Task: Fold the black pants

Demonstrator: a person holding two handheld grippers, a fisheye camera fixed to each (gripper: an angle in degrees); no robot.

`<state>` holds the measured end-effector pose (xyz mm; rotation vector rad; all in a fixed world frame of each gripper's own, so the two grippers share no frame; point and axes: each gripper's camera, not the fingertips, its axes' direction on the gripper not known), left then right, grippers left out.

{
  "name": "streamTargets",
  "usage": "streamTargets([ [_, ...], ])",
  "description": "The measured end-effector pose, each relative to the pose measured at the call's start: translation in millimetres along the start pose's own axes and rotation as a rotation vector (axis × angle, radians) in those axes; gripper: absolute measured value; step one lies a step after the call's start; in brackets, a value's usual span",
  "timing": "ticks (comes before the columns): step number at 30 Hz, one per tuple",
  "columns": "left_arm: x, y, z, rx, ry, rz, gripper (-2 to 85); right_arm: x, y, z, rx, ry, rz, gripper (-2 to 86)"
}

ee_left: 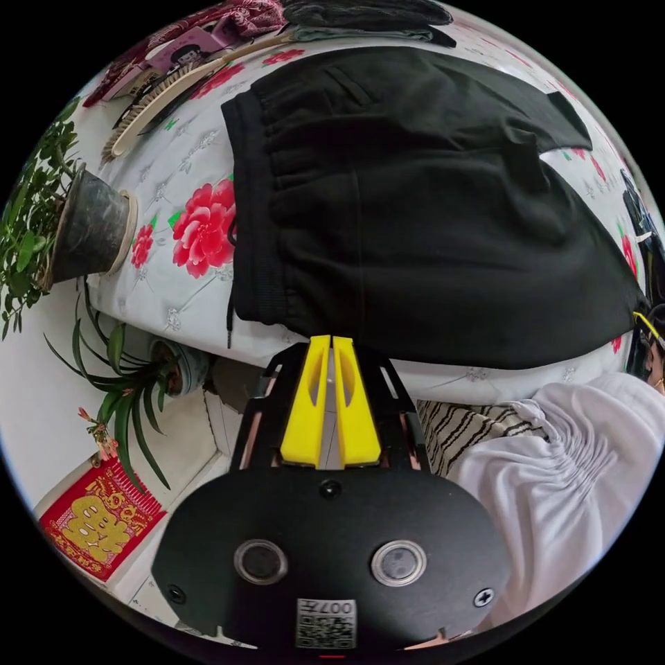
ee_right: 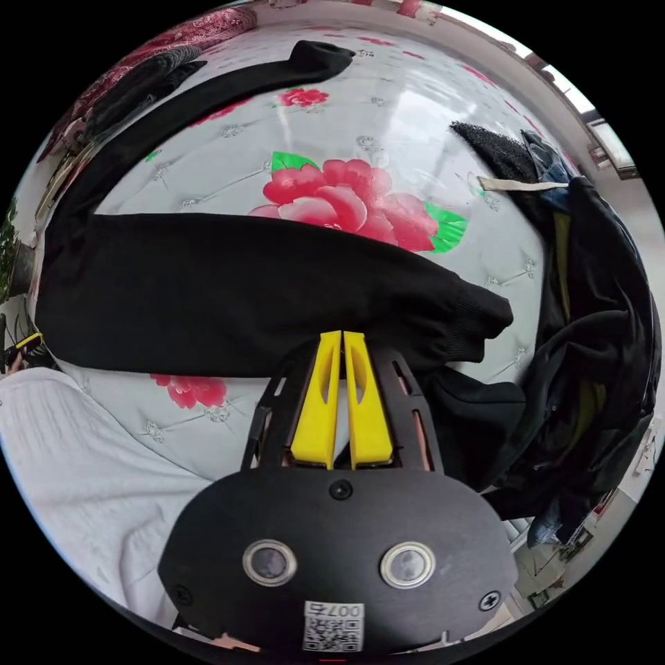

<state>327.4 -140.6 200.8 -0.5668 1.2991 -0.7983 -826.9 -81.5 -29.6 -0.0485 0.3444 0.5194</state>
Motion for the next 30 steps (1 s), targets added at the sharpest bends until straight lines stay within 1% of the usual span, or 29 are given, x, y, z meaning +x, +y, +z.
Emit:
streamTargets([
  [1, -3, 0, 3, 0.002, 0.015, -0.004, -0.9, 1, -6, -4, -0.031, -0.012, 0.007, -0.2],
  [3, -7, -2, 4, 0.005, 0.028, -0.004, -0.9, 4, -12, -21, 0.021, -0.035, 0.044, -0.2],
  [5, -14, -5, 5, -0.003, 0.049, 0.001, -1.0, 7, -20, -57, 0.182, -0.087, 0.090, -0.2],
  [8, -23, -9, 6, -0.017, 0.077, 0.005, -1.0, 3, -46, -85, 0.287, -0.124, 0.107, 0.0],
  [15, -38, -8, 2, -0.040, 0.107, 0.015, -0.9, -24, -141, -102, 0.340, -0.206, 0.037, 2.3],
  [18, -57, -2, -24, 0.016, 0.118, -0.010, -0.5, -27, -187, -113, 0.382, -0.227, 0.033, 4.3],
  [21, -85, -13, -56, 0.121, 0.100, -0.057, 1.1, -24, -239, -121, 0.416, -0.217, 0.035, 6.2],
  [24, -107, -53, -72, 0.198, 0.056, -0.054, 4.8, -21, -297, -123, 0.422, -0.182, 0.023, 7.9],
  [26, -117, -99, -76, 0.234, 0.030, -0.003, 6.2, -23, -343, -123, 0.406, -0.150, -0.006, 8.9],
  [30, -126, -172, -73, 0.252, 0.020, 0.077, 8.4, -34, -405, -118, 0.393, -0.097, -0.063, 9.6],
])
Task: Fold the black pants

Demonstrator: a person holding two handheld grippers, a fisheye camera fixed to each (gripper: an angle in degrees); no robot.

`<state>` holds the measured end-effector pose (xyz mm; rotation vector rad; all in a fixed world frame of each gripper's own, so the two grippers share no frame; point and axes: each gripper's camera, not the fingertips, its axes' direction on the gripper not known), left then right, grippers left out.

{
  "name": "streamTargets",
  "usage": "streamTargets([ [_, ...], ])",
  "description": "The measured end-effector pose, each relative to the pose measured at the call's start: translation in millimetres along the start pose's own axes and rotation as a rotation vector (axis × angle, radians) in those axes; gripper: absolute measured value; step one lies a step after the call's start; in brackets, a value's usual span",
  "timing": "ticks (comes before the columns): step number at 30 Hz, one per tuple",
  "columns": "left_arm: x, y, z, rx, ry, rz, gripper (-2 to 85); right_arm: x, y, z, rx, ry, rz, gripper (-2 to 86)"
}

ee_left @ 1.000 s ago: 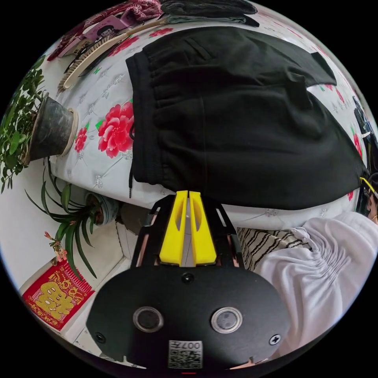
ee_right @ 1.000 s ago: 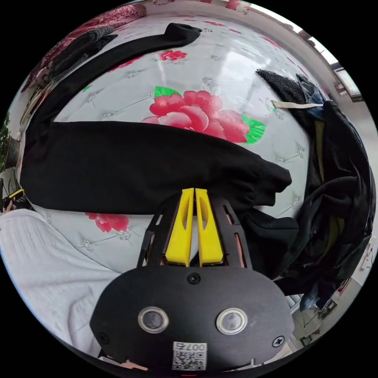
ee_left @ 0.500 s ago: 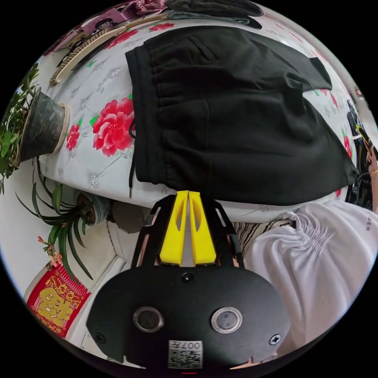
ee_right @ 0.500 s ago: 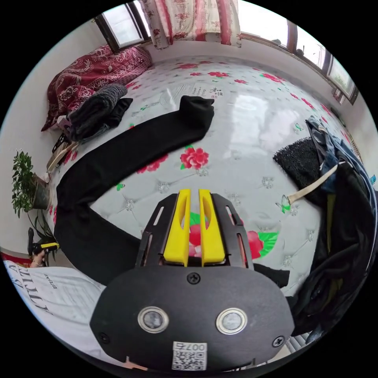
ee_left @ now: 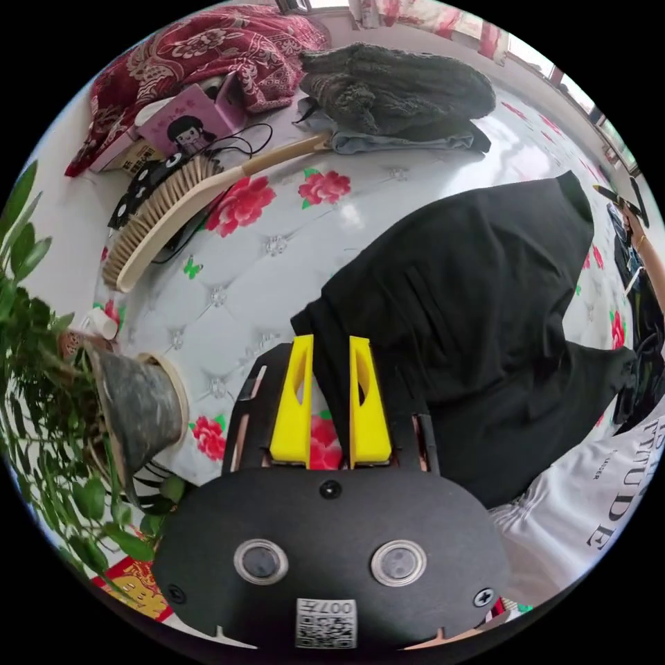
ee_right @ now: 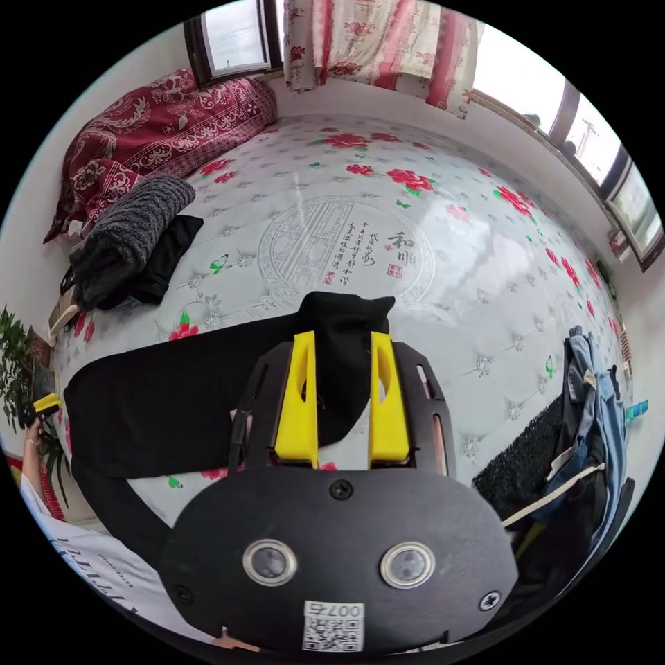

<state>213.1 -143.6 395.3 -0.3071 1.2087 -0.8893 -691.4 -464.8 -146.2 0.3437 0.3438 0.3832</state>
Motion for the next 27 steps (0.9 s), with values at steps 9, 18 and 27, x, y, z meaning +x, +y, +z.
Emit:
streamTargets([
  [9, -13, -77, 56, -0.113, 0.095, 0.093, 4.9, -6, -28, 111, -0.233, 0.027, 0.000, 3.2],
  [18, -14, -32, -13, 0.070, 0.110, 0.049, 0.1, 33, 61, -61, 0.227, -0.244, -0.013, 0.0],
  [27, 12, 120, -125, 0.357, 0.173, 0.086, -0.3, 73, 332, -212, 0.406, -0.211, -0.077, 0.0],
])
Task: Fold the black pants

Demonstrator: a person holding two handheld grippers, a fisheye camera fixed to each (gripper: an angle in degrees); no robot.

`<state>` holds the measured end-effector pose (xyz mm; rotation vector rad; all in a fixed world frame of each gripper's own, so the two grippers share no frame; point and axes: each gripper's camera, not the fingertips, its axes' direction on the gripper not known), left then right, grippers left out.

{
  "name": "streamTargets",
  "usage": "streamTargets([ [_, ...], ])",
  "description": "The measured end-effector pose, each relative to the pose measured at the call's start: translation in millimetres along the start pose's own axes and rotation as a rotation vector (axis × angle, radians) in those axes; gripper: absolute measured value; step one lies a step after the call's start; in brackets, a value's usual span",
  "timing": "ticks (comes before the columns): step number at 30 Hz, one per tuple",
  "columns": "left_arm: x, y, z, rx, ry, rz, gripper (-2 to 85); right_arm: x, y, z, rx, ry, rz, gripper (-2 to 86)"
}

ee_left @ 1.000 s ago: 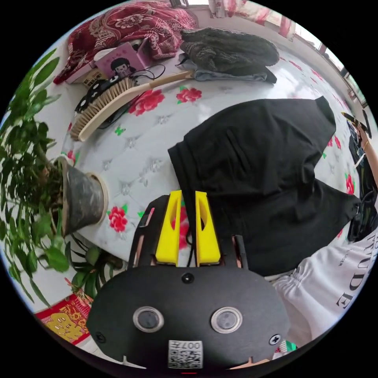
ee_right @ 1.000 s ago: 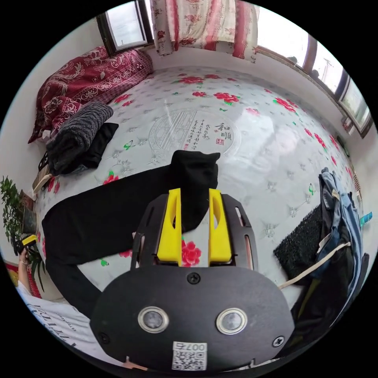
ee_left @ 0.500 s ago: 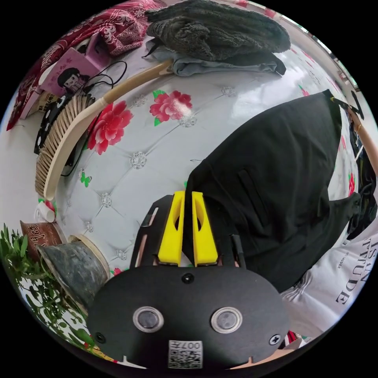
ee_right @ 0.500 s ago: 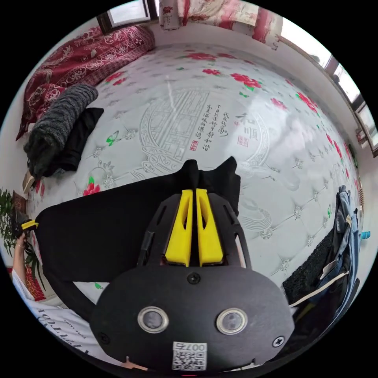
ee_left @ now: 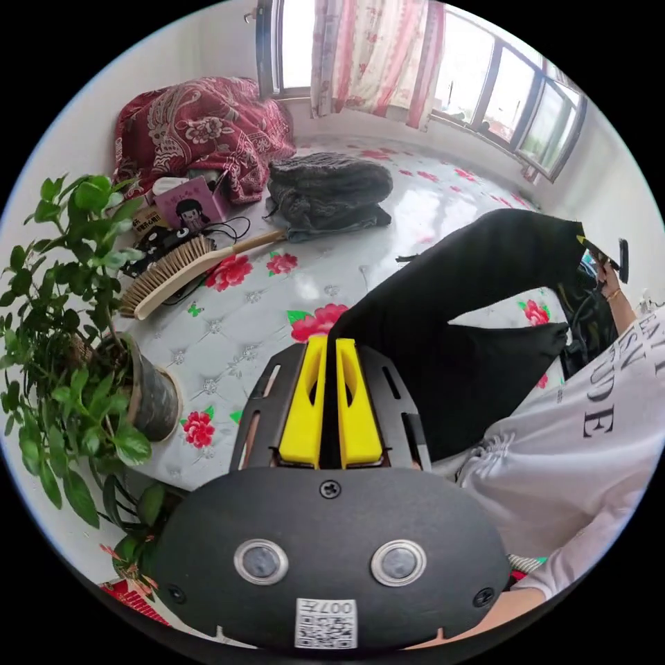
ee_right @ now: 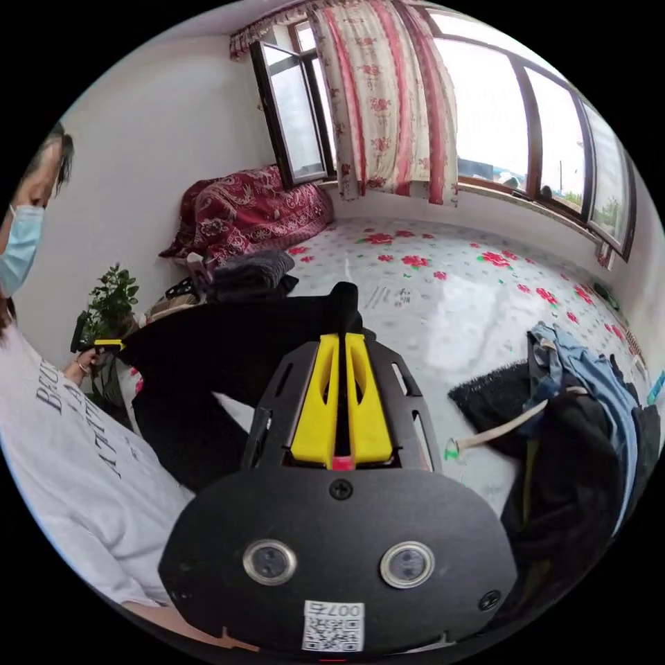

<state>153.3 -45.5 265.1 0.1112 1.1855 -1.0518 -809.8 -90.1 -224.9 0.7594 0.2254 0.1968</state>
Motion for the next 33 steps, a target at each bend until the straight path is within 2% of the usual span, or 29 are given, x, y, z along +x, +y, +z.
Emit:
streamTargets([
  [3, 24, 52, -1, -0.057, 0.003, 0.045, -0.3, 3, 111, 1, -0.251, 0.085, 0.050, 0.2],
  [5, 44, 92, 27, -0.183, 0.032, 0.049, -0.3, 18, 216, 33, -0.514, 0.067, 0.251, 0.8],
  [8, 64, 128, 69, -0.343, 0.050, 0.037, -0.2, 22, 310, 47, -0.618, -0.003, 0.438, 2.8],
  [10, 78, 136, 81, -0.399, 0.017, 0.078, -0.2, 24, 331, 36, -0.586, -0.003, 0.488, 4.7],
  [16, 100, 123, 82, -0.421, -0.043, 0.164, -0.2, 60, 351, -14, -0.395, -0.032, 0.556, 10.2],
  [21, 114, 126, 85, -0.429, -0.072, 0.154, -0.2, 83, 371, -16, -0.260, -0.091, 0.682, 12.5],
  [23, 120, 127, 84, -0.428, -0.079, 0.141, -0.3, 95, 371, -21, -0.123, -0.232, 0.778, 12.9],
  [25, 125, 127, 84, -0.432, -0.085, 0.143, -0.3, 103, 368, -31, -0.043, -0.272, 0.827, 12.9],
  [27, 130, 127, 86, -0.441, -0.092, 0.147, -0.3, 104, 360, -34, -0.078, -0.197, 0.811, 12.6],
  [29, 137, 128, 89, -0.454, -0.111, 0.155, -0.2, 103, 350, -16, -0.243, -0.034, 0.780, 11.7],
  [33, 148, 132, 95, -0.470, -0.138, 0.166, -0.1, 107, 353, 39, -0.483, 0.007, 0.761, 6.4],
])
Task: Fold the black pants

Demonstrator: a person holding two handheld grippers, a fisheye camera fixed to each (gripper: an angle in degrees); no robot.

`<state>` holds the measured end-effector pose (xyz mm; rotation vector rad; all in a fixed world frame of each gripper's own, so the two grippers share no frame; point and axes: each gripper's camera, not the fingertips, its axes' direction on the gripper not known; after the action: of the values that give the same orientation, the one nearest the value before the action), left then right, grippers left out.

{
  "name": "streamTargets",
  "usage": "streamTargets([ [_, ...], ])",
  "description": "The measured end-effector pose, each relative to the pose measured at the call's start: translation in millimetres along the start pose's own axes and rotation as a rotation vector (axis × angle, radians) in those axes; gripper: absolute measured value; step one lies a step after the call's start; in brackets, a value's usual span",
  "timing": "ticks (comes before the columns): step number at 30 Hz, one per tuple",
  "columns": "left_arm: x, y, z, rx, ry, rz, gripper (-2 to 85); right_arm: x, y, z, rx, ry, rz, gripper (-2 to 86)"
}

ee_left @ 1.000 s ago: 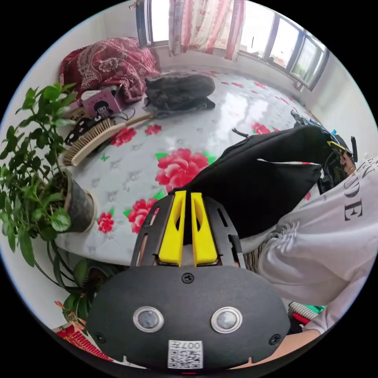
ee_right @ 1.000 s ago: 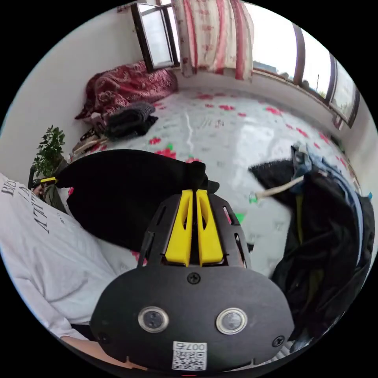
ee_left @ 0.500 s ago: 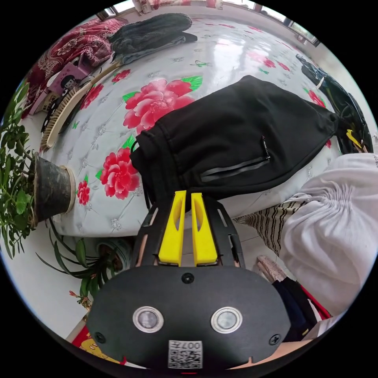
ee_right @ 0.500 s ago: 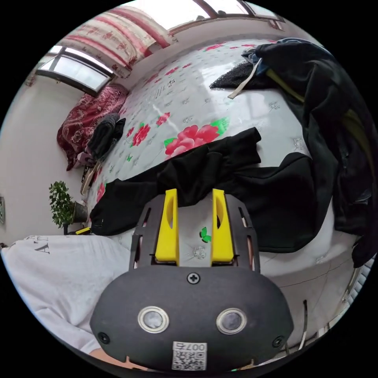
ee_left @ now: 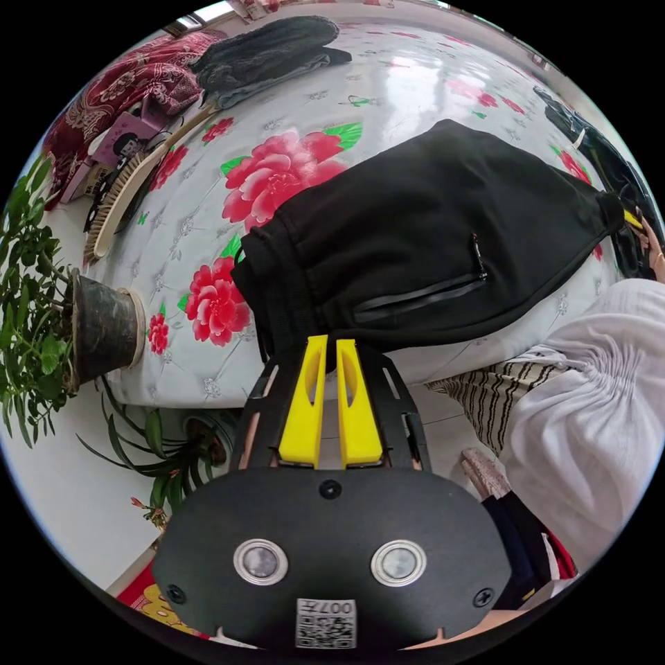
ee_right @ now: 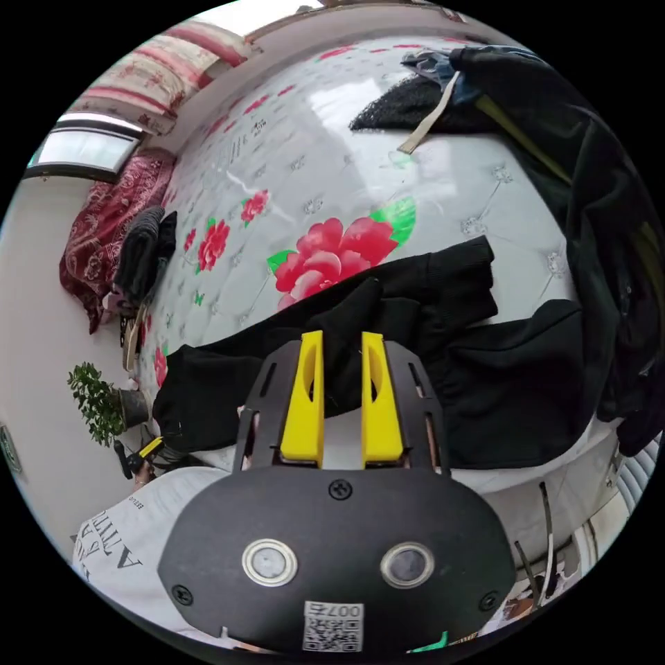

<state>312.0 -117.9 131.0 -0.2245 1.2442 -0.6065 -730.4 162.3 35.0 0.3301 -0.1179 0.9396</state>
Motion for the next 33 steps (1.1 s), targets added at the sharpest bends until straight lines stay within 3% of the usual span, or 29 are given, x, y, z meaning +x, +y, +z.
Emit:
streamTargets([
  [3, 2, 2, 2, -0.002, 0.014, -0.016, -0.2, -4, -14, 1, -0.037, 0.005, -0.065, 2.6],
  [8, 9, 13, -4, 0.040, 0.004, -0.026, -0.2, -21, 45, -151, 0.530, -0.103, -0.399, 0.6],
  [10, 15, 17, -1, 0.042, -0.018, -0.028, -0.2, -2, 66, -169, 0.606, -0.117, -0.393, 0.5],
  [15, 28, 23, 16, 0.022, -0.046, -0.019, -0.2, 102, 74, -100, 0.445, -0.119, -0.049, 1.5],
  [17, 30, 24, 24, 0.003, -0.052, 0.000, -0.1, 151, 76, -44, 0.225, -0.108, 0.134, 2.8],
  [23, 28, 40, 27, 0.018, -0.082, 0.015, -0.1, 160, 116, -45, 0.331, -0.111, 0.133, 8.1],
  [29, 19, 62, 53, -0.013, -0.083, 0.009, 1.4, 155, 107, -13, 0.187, -0.058, 0.150, 9.0],
  [33, 7, 81, 77, -0.027, -0.025, -0.083, 4.0, 154, 130, -31, 0.280, -0.151, 0.187, 9.3],
])
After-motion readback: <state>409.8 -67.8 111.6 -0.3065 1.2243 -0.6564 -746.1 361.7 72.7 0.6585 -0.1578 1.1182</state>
